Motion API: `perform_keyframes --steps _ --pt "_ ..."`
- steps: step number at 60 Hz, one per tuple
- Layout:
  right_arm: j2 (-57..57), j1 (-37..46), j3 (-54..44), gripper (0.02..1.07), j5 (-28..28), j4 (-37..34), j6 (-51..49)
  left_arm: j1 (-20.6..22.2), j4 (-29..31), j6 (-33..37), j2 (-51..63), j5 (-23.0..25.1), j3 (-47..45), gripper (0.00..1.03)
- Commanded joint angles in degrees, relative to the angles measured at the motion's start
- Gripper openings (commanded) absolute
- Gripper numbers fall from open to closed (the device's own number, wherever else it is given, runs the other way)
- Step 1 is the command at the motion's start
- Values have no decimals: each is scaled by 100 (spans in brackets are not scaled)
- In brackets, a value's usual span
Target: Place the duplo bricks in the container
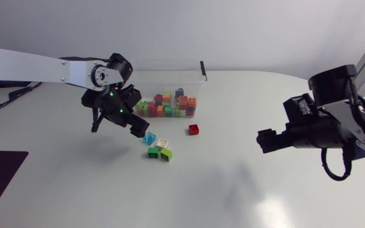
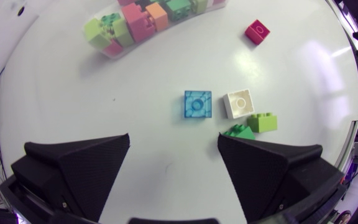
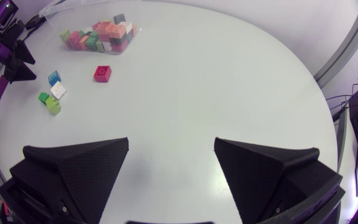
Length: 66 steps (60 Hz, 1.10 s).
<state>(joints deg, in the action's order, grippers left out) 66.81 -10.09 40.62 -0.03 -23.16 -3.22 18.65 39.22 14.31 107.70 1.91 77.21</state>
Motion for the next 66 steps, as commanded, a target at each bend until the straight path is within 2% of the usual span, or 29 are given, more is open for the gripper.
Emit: perform_keyframes --steps 1,15,36,66 --pt "430 -72 209 102 -14 -101 -82 -55 130 239 295 64 444 99" --pt "1115 -362 579 102 -375 -101 -91 7 472 371 1016 64 1130 98" --pt "2021 -890 1229 102 -225 -110 -56 103 551 477 1473 143 1420 96" --pt "2618 -1109 1554 102 65 -49 -56 191 683 503 1746 187 1543 91"
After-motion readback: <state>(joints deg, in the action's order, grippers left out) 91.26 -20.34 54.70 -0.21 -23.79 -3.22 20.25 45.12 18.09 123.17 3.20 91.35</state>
